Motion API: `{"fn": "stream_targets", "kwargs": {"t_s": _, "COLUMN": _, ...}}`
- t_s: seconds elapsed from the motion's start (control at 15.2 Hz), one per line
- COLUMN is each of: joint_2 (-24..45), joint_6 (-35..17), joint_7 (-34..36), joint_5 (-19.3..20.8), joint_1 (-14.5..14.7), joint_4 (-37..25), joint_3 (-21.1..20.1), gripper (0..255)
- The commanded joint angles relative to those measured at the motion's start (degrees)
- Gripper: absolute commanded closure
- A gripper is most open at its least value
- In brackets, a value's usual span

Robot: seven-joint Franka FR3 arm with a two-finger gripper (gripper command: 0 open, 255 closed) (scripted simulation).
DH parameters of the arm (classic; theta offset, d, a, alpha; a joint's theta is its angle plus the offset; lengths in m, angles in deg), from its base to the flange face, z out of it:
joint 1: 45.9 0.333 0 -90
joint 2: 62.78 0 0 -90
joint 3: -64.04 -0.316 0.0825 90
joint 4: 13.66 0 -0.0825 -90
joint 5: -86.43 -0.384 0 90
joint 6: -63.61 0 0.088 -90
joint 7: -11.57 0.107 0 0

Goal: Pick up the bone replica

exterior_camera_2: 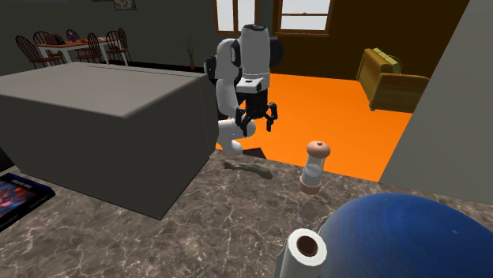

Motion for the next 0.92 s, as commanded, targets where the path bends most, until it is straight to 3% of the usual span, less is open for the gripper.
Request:
{"fn": "stream_targets", "kwargs": {"t_s": 0.0, "joint_2": 0.0, "joint_6": 0.0, "joint_7": 0.0, "joint_5": 0.0, "joint_1": 0.0, "joint_4": 0.0, "joint_3": 0.0, "gripper": 0}}
{"fn": "stream_targets", "kwargs": {"t_s": 0.53, "joint_2": 10.9, "joint_6": -4.0, "joint_7": -45.2, "joint_5": 8.9, "joint_1": 11.9, "joint_4": 2.6, "joint_3": 15.0, "gripper": 0}}
{"fn": "stream_targets", "kwargs": {"t_s": 0.86, "joint_2": 11.4, "joint_6": -7.2, "joint_7": -47.3, "joint_5": 9.6, "joint_1": 12.3, "joint_4": 5.8, "joint_3": 15.8, "gripper": 0}}
